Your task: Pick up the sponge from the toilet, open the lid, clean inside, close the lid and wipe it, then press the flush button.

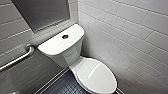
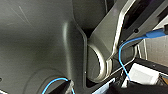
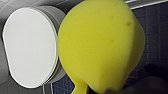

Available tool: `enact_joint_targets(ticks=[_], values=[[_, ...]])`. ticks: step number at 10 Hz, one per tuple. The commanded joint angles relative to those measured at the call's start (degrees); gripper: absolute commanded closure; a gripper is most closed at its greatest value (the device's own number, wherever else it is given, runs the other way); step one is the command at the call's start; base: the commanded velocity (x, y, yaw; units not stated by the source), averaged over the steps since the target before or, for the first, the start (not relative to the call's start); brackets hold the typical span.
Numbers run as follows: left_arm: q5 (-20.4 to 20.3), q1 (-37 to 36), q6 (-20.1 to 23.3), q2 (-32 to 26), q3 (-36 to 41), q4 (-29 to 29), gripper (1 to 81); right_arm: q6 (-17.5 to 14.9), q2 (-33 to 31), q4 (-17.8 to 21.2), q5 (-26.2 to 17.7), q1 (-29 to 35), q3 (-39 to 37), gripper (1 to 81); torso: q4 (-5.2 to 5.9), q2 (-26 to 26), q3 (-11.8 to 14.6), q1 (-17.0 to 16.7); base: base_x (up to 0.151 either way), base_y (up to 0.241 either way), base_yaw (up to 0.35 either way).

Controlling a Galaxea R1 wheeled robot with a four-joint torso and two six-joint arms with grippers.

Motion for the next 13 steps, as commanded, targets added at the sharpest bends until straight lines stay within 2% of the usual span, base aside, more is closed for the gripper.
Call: enact_joint_targets(ticks=[1,3,5,8,11,13], values=[[4.4,1.6,0.5,-0.7,1.7,1.0,1.0,-3.8,-9.1,-5.4,-9.6,3.3,8.1,81.1,0.00,0.0,0.0,0.0,0.000,0.000,0.000],[4.4,1.6,0.6,-0.6,1.7,1.1,1.0,-4.1,-9.2,-5.5,-19.0,9.7,8.7,81.1,0.00,0.0,0.0,0.0,0.000,0.000,0.000],[4.4,1.4,0.5,-0.6,1.7,1.1,1.0,-3.9,-7.6,-5.3,-29.4,19.2,7.2,81.1,0.00,0.0,0.0,0.0,0.000,0.000,0.000],[4.3,1.4,0.5,-0.5,1.4,1.0,1.0,-3.3,0.8,-5.4,-43.6,32.3,-1.2,81.1,0.00,0.0,0.0,0.0,0.000,0.000,0.000],[3.8,1.4,0.5,-0.5,1.5,0.9,1.0,-2.3,9.3,-5.5,-50.8,38.6,-9.2,81.1,0.00,0.0,0.0,0.0,0.000,0.000,0.000],[3.8,1.2,0.5,-0.6,1.3,0.9,1.0,-0.5,13.7,-6.0,-55.2,43.7,-11.2,81.1,0.00,0.0,0.0,0.0,0.000,0.000,0.000]])
